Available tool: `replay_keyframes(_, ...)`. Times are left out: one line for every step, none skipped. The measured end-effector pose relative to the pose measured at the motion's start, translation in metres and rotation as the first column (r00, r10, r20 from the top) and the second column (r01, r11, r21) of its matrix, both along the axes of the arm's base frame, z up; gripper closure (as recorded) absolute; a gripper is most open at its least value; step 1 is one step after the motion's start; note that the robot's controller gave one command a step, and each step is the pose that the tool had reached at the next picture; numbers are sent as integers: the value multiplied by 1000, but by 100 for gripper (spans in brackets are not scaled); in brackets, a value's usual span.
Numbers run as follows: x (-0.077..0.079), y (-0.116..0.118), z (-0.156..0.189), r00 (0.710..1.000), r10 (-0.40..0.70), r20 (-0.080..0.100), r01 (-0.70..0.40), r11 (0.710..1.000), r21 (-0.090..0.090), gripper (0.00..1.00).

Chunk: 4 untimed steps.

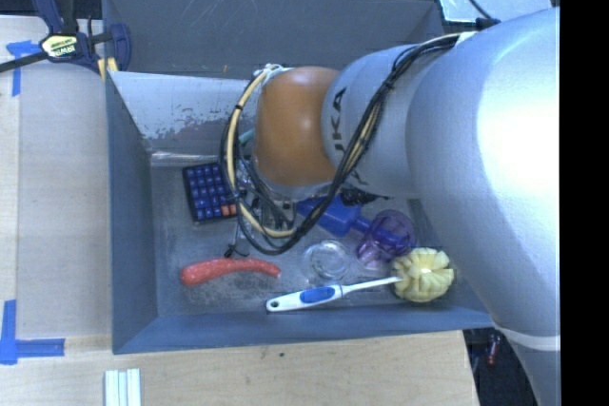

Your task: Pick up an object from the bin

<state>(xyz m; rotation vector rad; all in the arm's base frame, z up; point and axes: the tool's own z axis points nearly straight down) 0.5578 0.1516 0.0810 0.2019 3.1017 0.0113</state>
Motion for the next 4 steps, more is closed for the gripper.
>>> replay_keyframes(2,3,-1,1000,12,-1,-12,1000,-1,0)
replay_keyframes(-32,22,3,999,38,6,-38,999,0,100)
replay_keyframes(-32,22,3,999,38,6,-38,999,0,100)
replay_keyframes(-30,34,-7,1000,12,13,-12,1000,1,100)
